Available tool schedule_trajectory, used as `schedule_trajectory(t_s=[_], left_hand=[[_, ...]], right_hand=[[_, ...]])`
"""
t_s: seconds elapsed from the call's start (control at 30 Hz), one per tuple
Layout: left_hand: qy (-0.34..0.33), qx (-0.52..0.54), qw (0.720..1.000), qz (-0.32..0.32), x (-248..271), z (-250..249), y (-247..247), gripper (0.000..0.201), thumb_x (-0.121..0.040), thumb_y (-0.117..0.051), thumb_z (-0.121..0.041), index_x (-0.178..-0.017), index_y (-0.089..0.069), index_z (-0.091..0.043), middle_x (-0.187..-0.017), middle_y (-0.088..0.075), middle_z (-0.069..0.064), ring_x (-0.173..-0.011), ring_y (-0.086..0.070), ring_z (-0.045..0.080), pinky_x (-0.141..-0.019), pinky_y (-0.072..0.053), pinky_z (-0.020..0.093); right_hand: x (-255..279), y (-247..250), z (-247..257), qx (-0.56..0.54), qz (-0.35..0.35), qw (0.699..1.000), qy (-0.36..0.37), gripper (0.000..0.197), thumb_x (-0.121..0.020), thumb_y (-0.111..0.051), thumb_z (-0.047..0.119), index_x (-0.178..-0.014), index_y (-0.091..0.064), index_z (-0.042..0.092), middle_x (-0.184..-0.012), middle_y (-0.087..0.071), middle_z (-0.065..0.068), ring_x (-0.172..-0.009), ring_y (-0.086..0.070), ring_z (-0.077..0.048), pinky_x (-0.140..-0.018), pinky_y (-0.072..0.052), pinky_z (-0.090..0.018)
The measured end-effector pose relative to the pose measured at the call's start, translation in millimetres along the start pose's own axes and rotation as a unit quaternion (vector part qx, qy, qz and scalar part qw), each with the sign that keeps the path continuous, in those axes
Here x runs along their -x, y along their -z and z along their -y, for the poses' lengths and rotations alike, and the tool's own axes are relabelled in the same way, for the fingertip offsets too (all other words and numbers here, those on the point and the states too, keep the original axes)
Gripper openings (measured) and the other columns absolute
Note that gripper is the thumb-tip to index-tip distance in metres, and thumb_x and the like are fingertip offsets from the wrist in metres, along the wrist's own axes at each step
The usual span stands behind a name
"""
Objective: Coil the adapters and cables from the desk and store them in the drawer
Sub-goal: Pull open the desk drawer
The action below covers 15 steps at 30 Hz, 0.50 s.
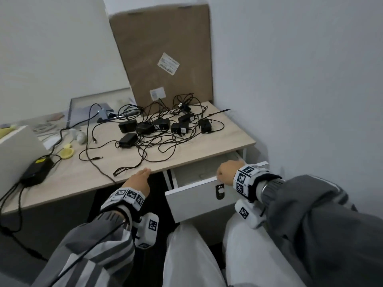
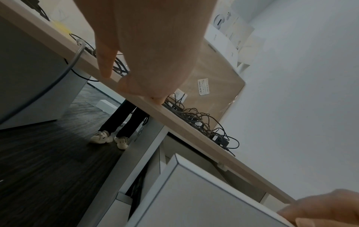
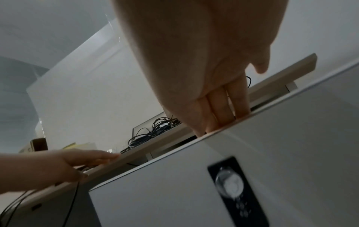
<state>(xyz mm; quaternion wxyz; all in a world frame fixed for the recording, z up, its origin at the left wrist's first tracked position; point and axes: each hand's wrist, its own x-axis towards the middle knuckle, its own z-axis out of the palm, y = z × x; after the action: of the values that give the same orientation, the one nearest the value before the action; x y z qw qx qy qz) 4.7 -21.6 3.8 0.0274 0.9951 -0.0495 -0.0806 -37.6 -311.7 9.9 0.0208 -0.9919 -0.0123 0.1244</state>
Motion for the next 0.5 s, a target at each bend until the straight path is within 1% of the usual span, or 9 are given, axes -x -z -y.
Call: schedule_trajectory(t_s=[0.03,0.07,0.1,0.17,0.23,0.3,0.37,0.43,0.5], left_hand=[[-0.001,-0.007,1.0,0.002,-1.0,0.4,1.0,0.071,-0.09,-0.039,0.003,-0.153,-0.018,-0.02,-0.16,-0.014,-0.004,-0.143,-0.026,0.019,-0.116,-0.024,0.03],[-0.001,-0.016,1.0,0.003,-1.4,0.6,1.9,0.069,-0.091,-0.039,0.002,-0.153,-0.019,-0.02,-0.16,-0.015,-0.004,-0.143,-0.027,0.02,-0.115,-0.024,0.029],[-0.002,-0.025,1.0,0.006,-1.8,0.7,2.5,0.068,-0.091,-0.038,0.002,-0.153,-0.019,-0.02,-0.16,-0.016,-0.003,-0.143,-0.027,0.02,-0.115,-0.024,0.029],[-0.002,-0.032,0.999,0.009,-2.5,1.1,1.7,0.066,-0.092,-0.038,0.0,-0.153,-0.019,-0.019,-0.16,-0.016,-0.002,-0.143,-0.028,0.02,-0.114,-0.024,0.029],[0.003,-0.029,1.0,0.007,-2.6,1.2,-0.8,0.066,-0.092,-0.038,0.0,-0.153,-0.019,-0.019,-0.16,-0.016,-0.002,-0.143,-0.028,0.02,-0.114,-0.025,0.029],[0.005,-0.016,1.0,0.003,-2.4,0.9,-5.1,0.067,-0.092,-0.039,0.001,-0.153,-0.019,-0.019,-0.16,-0.016,-0.001,-0.143,-0.027,0.021,-0.115,-0.026,0.03],[0.007,-0.002,1.0,-0.004,-2.7,0.8,-7.7,0.068,-0.091,-0.039,0.002,-0.153,-0.019,-0.019,-0.16,-0.016,-0.001,-0.143,-0.027,0.022,-0.116,-0.025,0.031],[0.008,0.005,1.0,-0.011,-3.9,1.8,-9.7,0.07,-0.09,-0.04,0.004,-0.153,-0.019,-0.019,-0.16,-0.015,0.0,-0.143,-0.027,0.022,-0.116,-0.025,0.031],[0.008,0.009,1.0,-0.011,-4.3,3.2,-11.5,0.071,-0.089,-0.041,0.004,-0.153,-0.018,-0.018,-0.16,-0.014,0.001,-0.143,-0.026,0.023,-0.116,-0.025,0.031]], right_hand=[[4.7,2.6,-0.5,-0.002,0.01,1.0,0.008,0.029,-0.095,-0.043,0.029,-0.093,-0.067,0.012,-0.09,-0.066,-0.002,-0.09,-0.06,-0.024,-0.094,-0.044,-0.037],[10.9,5.3,-0.4,0.0,0.016,1.0,0.016,0.03,-0.094,-0.044,0.027,-0.077,-0.061,0.01,-0.074,-0.06,-0.003,-0.078,-0.058,-0.024,-0.08,-0.048,-0.031],[18.6,7.0,0.1,0.004,0.022,1.0,0.02,0.033,-0.094,-0.046,0.027,-0.065,-0.052,0.011,-0.064,-0.051,-0.002,-0.068,-0.052,-0.023,-0.068,-0.045,-0.028],[34.2,8.8,1.1,0.019,0.047,0.998,0.025,0.04,-0.093,-0.048,0.028,-0.057,-0.041,0.014,-0.058,-0.043,-0.002,-0.055,-0.043,-0.018,-0.057,-0.038,-0.025],[50.9,8.6,1.8,0.041,0.073,0.996,0.032,0.041,-0.092,-0.049,0.028,-0.056,-0.039,0.014,-0.057,-0.041,-0.002,-0.051,-0.038,-0.015,-0.052,-0.034,-0.024],[71.0,8.2,1.5,0.062,0.103,0.992,0.046,0.042,-0.093,-0.05,0.031,-0.055,-0.04,0.014,-0.057,-0.041,-0.002,-0.051,-0.038,-0.015,-0.051,-0.032,-0.024],[90.2,7.8,-0.6,0.068,0.142,0.985,0.065,0.044,-0.094,-0.05,0.033,-0.055,-0.042,0.013,-0.057,-0.042,-0.002,-0.054,-0.041,-0.017,-0.055,-0.034,-0.027],[106.2,6.1,-4.4,0.06,0.175,0.98,0.076,0.043,-0.093,-0.051,0.034,-0.055,-0.047,0.013,-0.058,-0.046,-0.001,-0.063,-0.047,-0.021,-0.062,-0.038,-0.028],[118.8,3.1,-6.8,0.062,0.177,0.979,0.082,0.042,-0.091,-0.051,0.033,-0.055,-0.046,0.013,-0.057,-0.046,-0.001,-0.067,-0.048,-0.023,-0.061,-0.038,-0.028]])
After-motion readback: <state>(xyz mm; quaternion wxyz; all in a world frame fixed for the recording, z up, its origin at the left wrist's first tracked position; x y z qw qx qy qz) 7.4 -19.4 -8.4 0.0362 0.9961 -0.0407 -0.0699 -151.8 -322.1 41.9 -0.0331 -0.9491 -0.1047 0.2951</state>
